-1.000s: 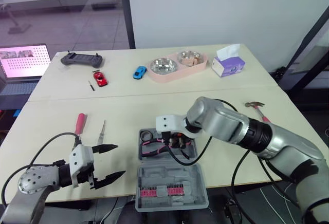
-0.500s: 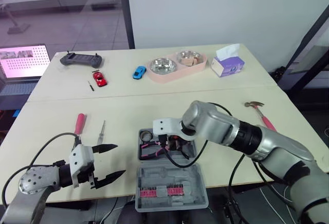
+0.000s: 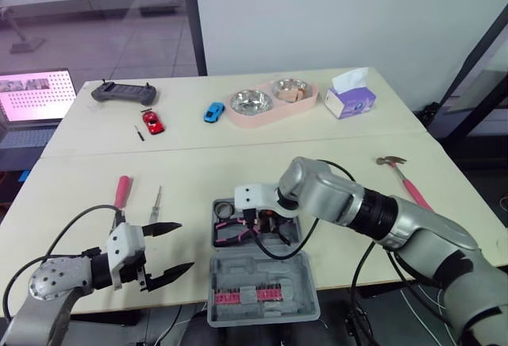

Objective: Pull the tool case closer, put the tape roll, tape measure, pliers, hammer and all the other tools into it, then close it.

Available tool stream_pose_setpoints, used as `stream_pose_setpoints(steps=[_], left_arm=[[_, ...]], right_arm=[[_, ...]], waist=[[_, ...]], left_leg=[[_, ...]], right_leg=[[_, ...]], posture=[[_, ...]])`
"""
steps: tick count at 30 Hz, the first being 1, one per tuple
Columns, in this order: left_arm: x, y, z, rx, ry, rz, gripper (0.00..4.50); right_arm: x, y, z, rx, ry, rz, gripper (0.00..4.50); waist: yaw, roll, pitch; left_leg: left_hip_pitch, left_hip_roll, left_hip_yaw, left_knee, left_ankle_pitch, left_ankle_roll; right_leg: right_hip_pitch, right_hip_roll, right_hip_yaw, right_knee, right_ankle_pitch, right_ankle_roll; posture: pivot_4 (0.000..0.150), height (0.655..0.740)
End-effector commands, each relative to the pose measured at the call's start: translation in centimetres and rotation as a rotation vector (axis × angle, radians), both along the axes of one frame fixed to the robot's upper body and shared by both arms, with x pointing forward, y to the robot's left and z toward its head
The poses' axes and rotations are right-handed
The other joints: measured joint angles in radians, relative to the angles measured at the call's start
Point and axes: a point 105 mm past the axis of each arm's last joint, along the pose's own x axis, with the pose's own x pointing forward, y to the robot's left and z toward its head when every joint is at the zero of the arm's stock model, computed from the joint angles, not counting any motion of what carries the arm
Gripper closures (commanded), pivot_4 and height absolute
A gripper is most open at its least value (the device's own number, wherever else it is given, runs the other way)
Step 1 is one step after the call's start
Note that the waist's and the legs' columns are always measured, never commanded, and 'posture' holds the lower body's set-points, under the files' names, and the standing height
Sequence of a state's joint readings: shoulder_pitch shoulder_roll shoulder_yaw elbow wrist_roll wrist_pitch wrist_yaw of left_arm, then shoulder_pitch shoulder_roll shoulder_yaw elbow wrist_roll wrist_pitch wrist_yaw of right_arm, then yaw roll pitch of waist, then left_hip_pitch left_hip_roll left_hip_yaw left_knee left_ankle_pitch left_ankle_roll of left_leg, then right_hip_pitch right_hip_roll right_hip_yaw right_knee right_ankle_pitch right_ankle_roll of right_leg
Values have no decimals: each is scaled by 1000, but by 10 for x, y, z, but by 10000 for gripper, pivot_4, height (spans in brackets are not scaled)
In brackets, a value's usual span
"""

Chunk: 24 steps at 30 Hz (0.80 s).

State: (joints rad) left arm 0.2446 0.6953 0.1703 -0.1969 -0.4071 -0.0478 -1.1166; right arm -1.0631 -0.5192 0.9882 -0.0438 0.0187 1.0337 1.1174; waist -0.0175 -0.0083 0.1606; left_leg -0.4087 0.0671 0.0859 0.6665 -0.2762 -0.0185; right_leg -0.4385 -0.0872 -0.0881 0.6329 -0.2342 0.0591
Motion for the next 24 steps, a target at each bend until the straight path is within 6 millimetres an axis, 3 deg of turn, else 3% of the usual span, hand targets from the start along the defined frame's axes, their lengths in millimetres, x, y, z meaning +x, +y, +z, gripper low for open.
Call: stream_pose_setpoints(steps=[1, 2, 7, 18, 21, 24], left_arm=[[-2, -2, 5, -11, -14, -11, 0], [-1, -3, 5, -12, -15, -11, 0], [-1, -3, 5, -14, -15, -10, 0], [2, -3, 6, -14, -17, -7, 0], [3, -2, 7, -13, -20, -5, 0], [4, -2, 10, -13, -28, 0, 0]], right_arm=[[-1, 4, 3, 5, -20, 27, 35355], [-1, 3, 2, 2, -23, 30, 35355], [1, 10, 8, 72, -12, -7, 11665], [-9, 25, 34, 288, -20, -36, 11665], [-12, 23, 29, 347, -61, -68, 20096], [-4, 18, 25, 465, -163, -166, 36089]], waist=[[0, 0, 0], [0, 0, 0], [1, 0, 0], [4, 0, 0], [5, -1, 0], [4, -1, -1]], left_leg=[[0, 0, 0, 0, 0, 0], [0, 0, 0, 0, 0, 0], [0, 0, 0, 0, 0, 0], [0, 0, 0, 0, 0, 0], [0, 0, 0, 0, 0, 0], [0, 0, 0, 0, 0, 0]], right_leg=[[0, 0, 0, 0, 0, 0], [0, 0, 0, 0, 0, 0], [0, 0, 0, 0, 0, 0], [0, 0, 0, 0, 0, 0], [1, 0, 0, 0, 0, 0], [1, 0, 0, 0, 0, 0]], posture=[[1500, 7400], [1500, 7400], [1500, 7400], [1500, 7400], [1500, 7400], [1500, 7400]])
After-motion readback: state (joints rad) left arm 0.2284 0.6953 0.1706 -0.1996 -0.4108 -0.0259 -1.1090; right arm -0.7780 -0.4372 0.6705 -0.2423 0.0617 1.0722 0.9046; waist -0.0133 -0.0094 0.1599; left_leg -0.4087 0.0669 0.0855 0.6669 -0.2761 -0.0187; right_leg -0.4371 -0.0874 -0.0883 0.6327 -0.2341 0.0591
